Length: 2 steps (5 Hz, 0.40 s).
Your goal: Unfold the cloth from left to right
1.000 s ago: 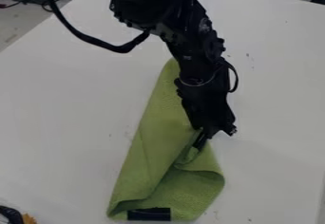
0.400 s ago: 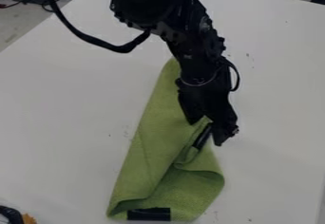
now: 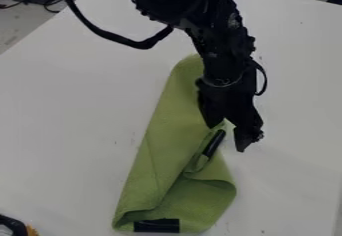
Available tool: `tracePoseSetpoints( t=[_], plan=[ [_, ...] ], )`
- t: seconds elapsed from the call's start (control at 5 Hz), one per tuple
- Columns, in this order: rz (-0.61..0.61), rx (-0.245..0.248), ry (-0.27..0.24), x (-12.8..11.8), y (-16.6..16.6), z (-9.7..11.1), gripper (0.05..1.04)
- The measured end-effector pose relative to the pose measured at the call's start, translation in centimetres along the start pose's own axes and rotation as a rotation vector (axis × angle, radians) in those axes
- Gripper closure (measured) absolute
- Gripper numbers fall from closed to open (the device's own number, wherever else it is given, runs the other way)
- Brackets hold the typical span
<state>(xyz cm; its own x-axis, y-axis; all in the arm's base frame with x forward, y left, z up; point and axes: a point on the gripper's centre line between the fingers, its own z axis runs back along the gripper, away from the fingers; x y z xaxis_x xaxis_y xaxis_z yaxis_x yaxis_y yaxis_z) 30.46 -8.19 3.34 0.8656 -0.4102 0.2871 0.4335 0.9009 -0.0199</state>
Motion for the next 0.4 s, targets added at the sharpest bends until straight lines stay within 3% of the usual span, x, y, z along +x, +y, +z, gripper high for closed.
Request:
tracePoseSetpoints(
  t=[0.2,0.4],
  plan=[
    [0.006,0.000,-0.007,0.16,-0.20,-0.02,0.098],
    [0.008,-0.036,-0.036,0.16,-0.39,-0.57,0.140]
  ],
)
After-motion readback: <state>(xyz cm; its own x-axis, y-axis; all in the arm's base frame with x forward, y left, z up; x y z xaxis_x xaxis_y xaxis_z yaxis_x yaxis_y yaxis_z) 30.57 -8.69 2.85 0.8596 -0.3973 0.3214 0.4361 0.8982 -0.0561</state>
